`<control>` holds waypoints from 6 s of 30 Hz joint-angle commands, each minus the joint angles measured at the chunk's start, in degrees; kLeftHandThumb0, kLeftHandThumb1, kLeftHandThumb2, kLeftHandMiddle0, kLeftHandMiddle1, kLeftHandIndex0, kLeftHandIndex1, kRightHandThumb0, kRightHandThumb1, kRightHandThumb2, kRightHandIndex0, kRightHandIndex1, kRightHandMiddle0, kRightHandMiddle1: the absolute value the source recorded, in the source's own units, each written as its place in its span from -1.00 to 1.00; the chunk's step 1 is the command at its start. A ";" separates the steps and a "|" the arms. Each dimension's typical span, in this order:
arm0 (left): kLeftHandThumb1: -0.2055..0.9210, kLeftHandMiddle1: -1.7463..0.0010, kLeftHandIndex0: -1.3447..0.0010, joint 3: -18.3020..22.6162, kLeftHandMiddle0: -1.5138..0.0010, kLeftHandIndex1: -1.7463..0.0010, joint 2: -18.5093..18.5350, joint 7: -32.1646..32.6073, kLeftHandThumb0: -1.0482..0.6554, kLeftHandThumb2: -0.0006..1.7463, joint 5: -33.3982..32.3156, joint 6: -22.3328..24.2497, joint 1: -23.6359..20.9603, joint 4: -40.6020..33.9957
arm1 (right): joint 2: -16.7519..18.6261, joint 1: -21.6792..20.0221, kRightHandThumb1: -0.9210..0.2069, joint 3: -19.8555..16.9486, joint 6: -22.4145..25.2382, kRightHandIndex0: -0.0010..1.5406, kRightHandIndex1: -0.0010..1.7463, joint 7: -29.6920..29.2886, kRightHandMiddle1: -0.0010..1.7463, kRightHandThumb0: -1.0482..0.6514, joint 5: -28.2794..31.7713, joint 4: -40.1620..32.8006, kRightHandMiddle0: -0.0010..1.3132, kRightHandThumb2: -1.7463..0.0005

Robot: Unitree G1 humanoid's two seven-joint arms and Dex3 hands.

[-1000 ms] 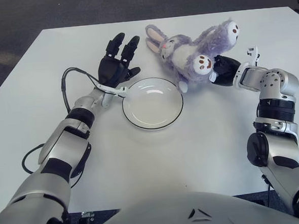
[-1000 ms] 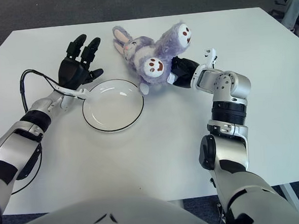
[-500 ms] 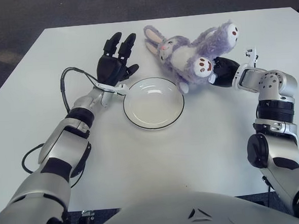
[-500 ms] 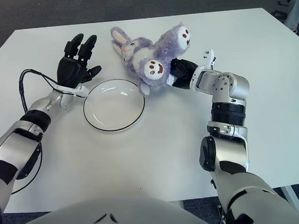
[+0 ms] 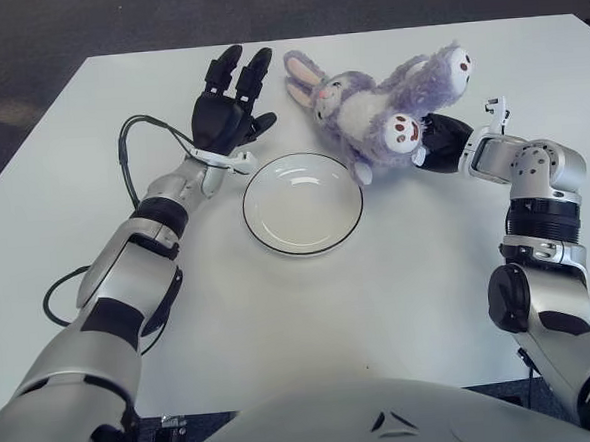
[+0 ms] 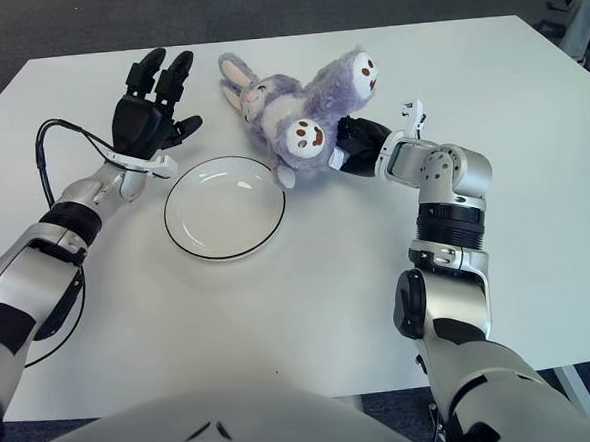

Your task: Put the doll into the plate.

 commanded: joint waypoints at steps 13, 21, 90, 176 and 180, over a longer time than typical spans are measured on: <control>0.92 0.78 1.00 -4.33 0.94 0.98 -0.84 3.21 -0.92 -0.69 3.43 5.03 -5.84 2.95 | -0.10 -5.44 0.14 1.32 -7.76 -0.05 0.82 2.19 1.00 0.23 1.25 1.11 -0.40 -0.51; 1.00 0.83 1.00 -5.45 0.92 1.00 -0.95 4.65 -0.99 -0.69 3.79 5.40 -5.88 2.45 | 0.55 -7.83 0.08 -0.55 -7.59 -0.08 0.83 -0.73 1.00 0.23 1.55 0.32 -0.45 -0.48; 0.92 0.99 1.00 8.38 0.98 1.00 -12.26 -14.80 -1.00 -0.79 -18.54 -17.05 -7.68 7.28 | -0.29 -15.66 0.07 2.11 -9.11 -0.26 1.00 -1.08 1.00 0.23 1.38 4.22 -0.37 -0.52; 1.00 1.00 1.00 -17.66 1.00 1.00 -12.67 19.01 -0.80 -0.76 9.84 14.57 -17.74 13.17 | 1.47 -12.10 0.15 5.53 -4.67 -0.25 1.00 2.49 0.99 0.23 1.56 -1.03 -0.27 -0.57; 1.00 1.00 1.00 -17.53 1.00 1.00 -12.96 17.82 -0.79 -0.71 9.29 14.58 -17.92 13.50 | 1.57 -11.93 -0.19 5.79 -3.62 -0.47 1.00 1.45 1.00 0.23 1.03 -1.81 -0.43 -0.32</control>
